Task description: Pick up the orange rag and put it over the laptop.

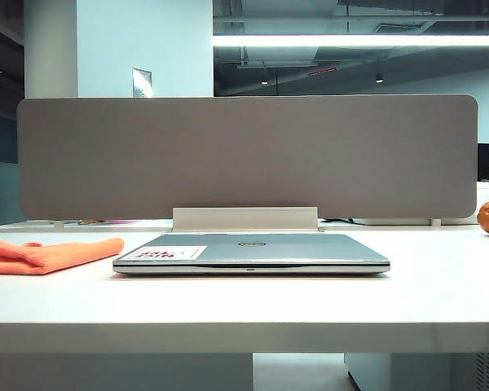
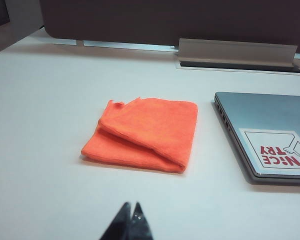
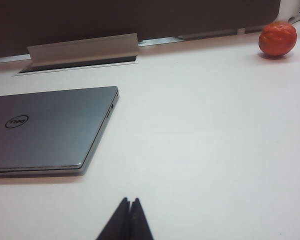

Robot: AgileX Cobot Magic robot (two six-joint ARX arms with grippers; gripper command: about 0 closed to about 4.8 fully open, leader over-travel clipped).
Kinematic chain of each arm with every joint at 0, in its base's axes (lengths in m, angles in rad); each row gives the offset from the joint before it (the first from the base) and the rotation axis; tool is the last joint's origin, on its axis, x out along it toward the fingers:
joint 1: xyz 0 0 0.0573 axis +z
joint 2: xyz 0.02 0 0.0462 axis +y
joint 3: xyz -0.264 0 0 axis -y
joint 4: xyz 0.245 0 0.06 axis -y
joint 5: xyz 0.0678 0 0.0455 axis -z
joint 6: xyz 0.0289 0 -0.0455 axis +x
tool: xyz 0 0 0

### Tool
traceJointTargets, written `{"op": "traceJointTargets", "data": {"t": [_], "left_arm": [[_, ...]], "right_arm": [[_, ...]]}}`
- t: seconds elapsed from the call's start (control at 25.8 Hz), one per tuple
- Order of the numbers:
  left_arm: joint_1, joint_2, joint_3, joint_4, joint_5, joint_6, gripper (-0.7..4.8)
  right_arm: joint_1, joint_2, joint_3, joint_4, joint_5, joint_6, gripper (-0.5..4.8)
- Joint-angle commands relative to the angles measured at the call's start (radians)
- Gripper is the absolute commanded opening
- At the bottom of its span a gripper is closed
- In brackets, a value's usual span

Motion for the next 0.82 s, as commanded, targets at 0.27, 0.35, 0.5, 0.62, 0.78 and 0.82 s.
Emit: {"op": "traceJointTargets", "data": {"t": [0.27,0.35,0.5,0.62,0.78,0.82], "left_arm": [[0.002,0.001,0.003,0.012,0.005,0.004,-0.06],[0.002,0.001,0.003,0.013,0.005,0.004,-0.06],[0.002,0.001,0.003,0.013,0.005,0.004,-0.06],[0.002,0.001,0.003,0.013,0.005,0.004,-0.06],[0.002,0.001,0.003,0.012,0.005,0.004,-0.06],[0.002,0.001,0.003,0.010,0.005,0.004,-0.06]], "right_arm": [[0.001,-0.002,-0.003,0.011,0.005,-0.002,-0.05],[0.001,-0.002,-0.003,0.011,0.004,-0.002,-0.05],[0.001,-0.002,-0.003,0.011,0.005,-0.002,-0.05],[0.001,-0.002,-0.003,0.013,0.004,-0.002,-0.05],[0.001,-0.002,-0.003,0.012,0.004,0.008,-0.05],[0.001,-0.002,-0.003,0.013,-0.002,0.013,-0.05]]}}
